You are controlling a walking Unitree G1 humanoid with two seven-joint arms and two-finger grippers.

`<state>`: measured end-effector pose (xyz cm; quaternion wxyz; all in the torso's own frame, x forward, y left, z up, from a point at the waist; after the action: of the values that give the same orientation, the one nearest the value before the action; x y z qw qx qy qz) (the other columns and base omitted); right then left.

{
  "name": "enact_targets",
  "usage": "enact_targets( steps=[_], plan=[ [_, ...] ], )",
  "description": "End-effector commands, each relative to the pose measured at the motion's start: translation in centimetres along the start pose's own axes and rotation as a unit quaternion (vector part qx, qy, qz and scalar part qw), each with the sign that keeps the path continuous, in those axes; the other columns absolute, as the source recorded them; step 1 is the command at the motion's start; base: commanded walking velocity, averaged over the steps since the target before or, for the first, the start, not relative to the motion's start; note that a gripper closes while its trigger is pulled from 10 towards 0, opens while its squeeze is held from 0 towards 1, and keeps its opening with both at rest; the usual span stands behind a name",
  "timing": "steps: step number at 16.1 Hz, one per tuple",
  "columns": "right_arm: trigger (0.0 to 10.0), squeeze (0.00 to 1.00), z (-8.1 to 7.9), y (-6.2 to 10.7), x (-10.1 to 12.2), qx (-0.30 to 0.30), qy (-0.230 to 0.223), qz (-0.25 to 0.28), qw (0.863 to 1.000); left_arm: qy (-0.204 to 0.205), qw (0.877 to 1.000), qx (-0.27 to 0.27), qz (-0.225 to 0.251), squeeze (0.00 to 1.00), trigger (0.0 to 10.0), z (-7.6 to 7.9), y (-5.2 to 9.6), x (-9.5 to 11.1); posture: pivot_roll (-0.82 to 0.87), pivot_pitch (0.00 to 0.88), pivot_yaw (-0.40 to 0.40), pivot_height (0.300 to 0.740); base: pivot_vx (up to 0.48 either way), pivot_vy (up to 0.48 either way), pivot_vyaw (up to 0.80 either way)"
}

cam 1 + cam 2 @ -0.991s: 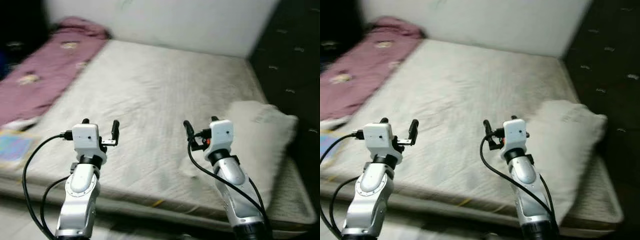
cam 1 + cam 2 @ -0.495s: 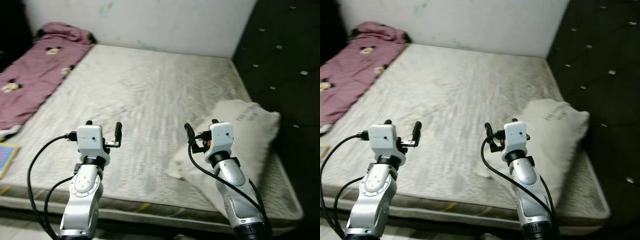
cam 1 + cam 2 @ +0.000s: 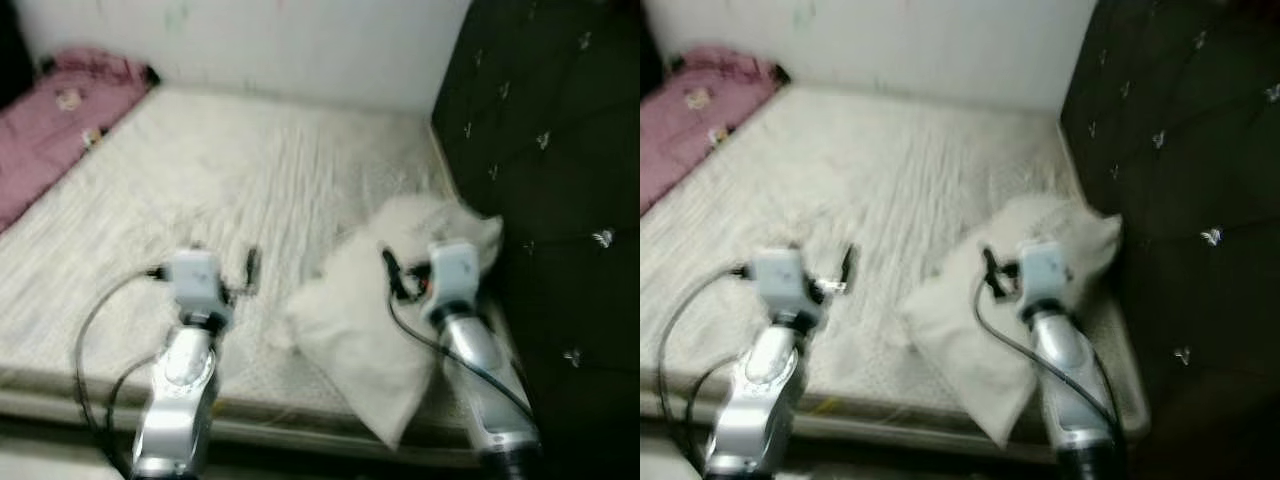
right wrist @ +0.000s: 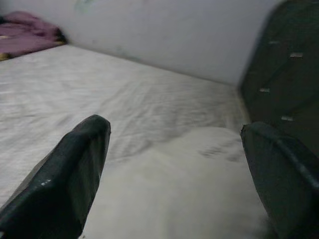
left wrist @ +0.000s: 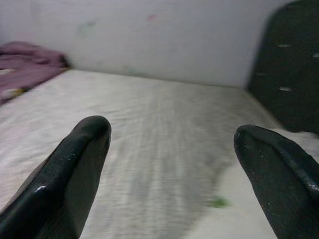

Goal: Clean up the room

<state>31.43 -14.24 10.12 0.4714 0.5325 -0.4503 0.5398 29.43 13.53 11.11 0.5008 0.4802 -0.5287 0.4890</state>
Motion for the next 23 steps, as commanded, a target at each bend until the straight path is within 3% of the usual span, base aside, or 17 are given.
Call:
enact_targets(
  steps=[1, 9, 15, 18, 21, 23],
  plan=[
    [10.0, 0.00, -0.5, -0.3, 0.6, 0.005, -0.005, 0.010, 1.000, -0.006, 1.000, 0.006, 0.003, 0.00, 10.0, -0.7, 0.0, 0.2, 0.00, 0.000, -0.045, 0.740, 0.000, -0.480, 0.00],
    [10.0, 0.00, -0.3, -0.3, 0.6, -0.005, -0.004, 0.012, 1.000, -0.018, 1.000, 0.017, 0.011, 0.00, 10.0, -1.0, -0.4, 0.4, 0.00, 0.000, -0.038, 0.740, 0.000, -0.110, 0.00],
    [10.0, 0.00, -0.2, -0.5, 0.8, -0.006, -0.007, 0.015, 1.000, -0.012, 1.000, 0.011, 0.017, 0.00, 10.0, -0.8, -0.7, 0.6, 0.00, 0.000, -0.044, 0.740, 0.000, 0.000, -0.71],
    [10.0, 0.00, -0.3, -0.6, 1.0, -0.003, -0.007, 0.020, 1.000, -0.046, 0.998, 0.046, 0.020, 0.00, 10.0, -2.0, -0.5, 0.7, 0.01, 0.000, -0.044, 0.740, 0.000, 0.000, 0.00],
    [10.0, 0.00, -0.7, -0.6, 1.3, 0.010, -0.004, 0.028, 1.000, -0.042, 0.996, 0.075, 0.010, 0.00, 10.0, -3.3, 0.2, 0.3, 0.01, 0.000, -0.043, 0.740, 0.000, 0.000, 0.00],
    [10.0, 0.00, -1.2, -0.6, 1.3, 0.027, -0.001, 0.028, 0.999, -0.046, 0.996, 0.077, 0.009, 0.00, 10.0, -3.3, 0.2, 0.3, 0.02, 0.000, -0.046, 0.740, 0.000, 0.000, 0.80]
  ],
)
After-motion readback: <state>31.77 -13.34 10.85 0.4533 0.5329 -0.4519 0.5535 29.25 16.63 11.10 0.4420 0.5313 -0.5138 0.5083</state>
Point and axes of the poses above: a point about 5 cm out from each wrist's last joint towards the gripper, its own y axis pointing back from the gripper into the wrist, its own x axis along the axis of the wrist's last joint, z = x × y, the point moved 3 cm from there along -y, pointing out of the wrist towards the gripper, and after that the axes turned 3 degrees about -y, right-handed, at the moved point
